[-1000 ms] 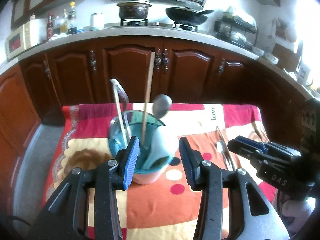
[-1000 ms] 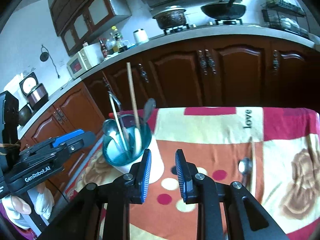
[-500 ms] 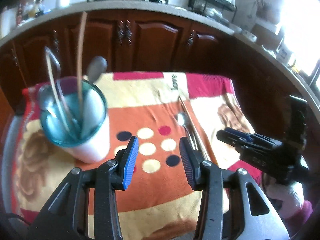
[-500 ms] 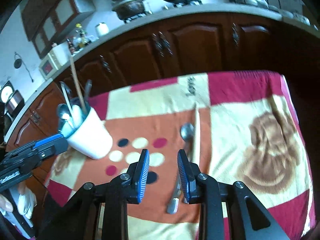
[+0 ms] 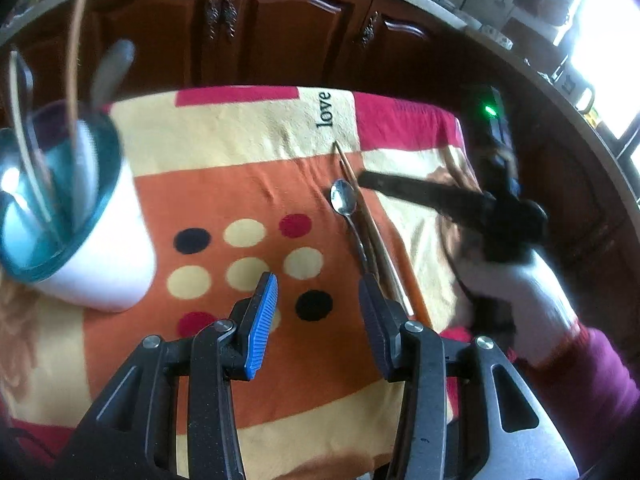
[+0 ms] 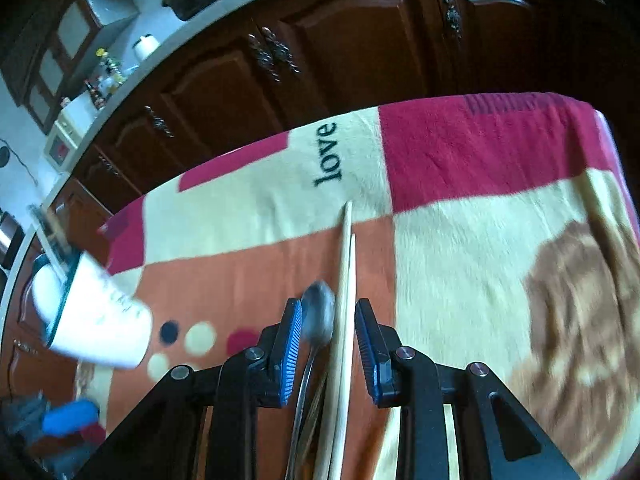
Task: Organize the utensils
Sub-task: 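Grasp a wooden chopstick with the right tool while the left tool grasps a silver spoon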
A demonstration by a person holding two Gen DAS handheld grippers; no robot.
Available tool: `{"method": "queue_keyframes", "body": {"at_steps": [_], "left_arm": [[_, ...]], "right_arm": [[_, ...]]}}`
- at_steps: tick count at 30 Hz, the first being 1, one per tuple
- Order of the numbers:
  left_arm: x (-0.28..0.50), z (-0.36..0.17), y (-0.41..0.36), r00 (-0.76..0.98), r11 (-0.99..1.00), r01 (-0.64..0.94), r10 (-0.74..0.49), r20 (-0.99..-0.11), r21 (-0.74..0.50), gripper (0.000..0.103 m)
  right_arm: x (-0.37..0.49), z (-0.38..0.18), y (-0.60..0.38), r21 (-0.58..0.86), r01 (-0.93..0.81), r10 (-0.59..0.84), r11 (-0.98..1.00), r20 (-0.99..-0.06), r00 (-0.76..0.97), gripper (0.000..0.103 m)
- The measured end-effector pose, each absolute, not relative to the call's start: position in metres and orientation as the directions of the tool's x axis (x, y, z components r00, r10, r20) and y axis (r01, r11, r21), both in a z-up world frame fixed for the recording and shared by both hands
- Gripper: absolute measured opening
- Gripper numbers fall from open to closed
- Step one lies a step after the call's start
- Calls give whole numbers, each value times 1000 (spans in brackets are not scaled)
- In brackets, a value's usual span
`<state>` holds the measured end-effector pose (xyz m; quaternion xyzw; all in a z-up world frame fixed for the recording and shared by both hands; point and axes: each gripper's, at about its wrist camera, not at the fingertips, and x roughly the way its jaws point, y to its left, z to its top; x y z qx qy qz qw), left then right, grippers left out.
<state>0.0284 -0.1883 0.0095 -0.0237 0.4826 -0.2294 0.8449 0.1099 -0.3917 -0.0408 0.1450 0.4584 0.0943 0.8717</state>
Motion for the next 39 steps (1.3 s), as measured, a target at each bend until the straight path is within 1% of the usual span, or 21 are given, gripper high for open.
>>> {"method": "queue_keyframes", "body": {"at_steps": [3, 4, 5, 6, 8, 12, 18, 23, 25, 27, 28, 30, 32, 34, 36, 39], "left_arm": [[42, 1, -197, 413, 894, 358, -411, -813, -270, 42], [46, -2, -200, 408, 894, 354, -411, -815, -274, 42], [51, -5, -203, 403, 895, 350, -411, -818, -277, 42], [56, -8, -206, 397, 895, 346, -410, -821, -280, 42], [65, -13, -213, 388, 893, 346, -415, -823, -287, 42], [85, -23, -226, 386, 890, 349, -423, -820, -295, 42], [120, -41, -250, 386, 882, 364, -435, -813, -299, 42], [142, -53, -267, 363, 870, 395, -443, -820, -295, 42], [149, -59, -271, 343, 866, 401, -444, -828, -298, 41], [154, -67, -274, 330, 864, 410, -438, -836, -291, 36], [154, -68, -275, 337, 864, 418, -434, -835, -281, 31], [156, -69, -278, 339, 855, 444, -438, -833, -269, 17], [157, -70, -283, 326, 843, 460, -454, -829, -280, 11], [155, -69, -285, 337, 844, 469, -444, -830, -261, 10], [151, -68, -286, 343, 842, 480, -437, -831, -245, 6], [147, -64, -281, 341, 840, 480, -443, -829, -251, 2]], "right_arm": [[137, -53, -390, 332, -28, 294, 943, -790, 539, 26], [143, -56, -389, 323, -33, 290, 946, -796, 531, 20], [146, -57, -388, 312, -36, 284, 949, -802, 526, 12], [149, -60, -388, 296, -41, 274, 954, -812, 516, 8], [145, -58, -394, 307, -52, 287, 950, -801, 526, 7], [126, -50, -422, 385, -41, 341, 922, -759, 555, 7], [104, -51, -457, 426, -16, 364, 905, -753, 549, 7], [101, -55, -465, 485, -32, 422, 874, -725, 545, 7], [103, -58, -467, 487, -44, 432, 872, -726, 536, 7], [105, -61, -467, 495, -47, 443, 868, -727, 525, 7], [107, -64, -467, 497, -49, 448, 866, -729, 518, 8], [109, -70, -468, 496, -47, 450, 867, -738, 503, 8], [111, -75, -469, 508, -47, 462, 860, -738, 491, 8], [114, -77, -471, 531, -46, 482, 846, -725, 492, 8], [118, -78, -472, 537, -48, 488, 842, -722, 490, 8], [127, -78, -469, 539, -46, 490, 841, -722, 488, 8]]}}
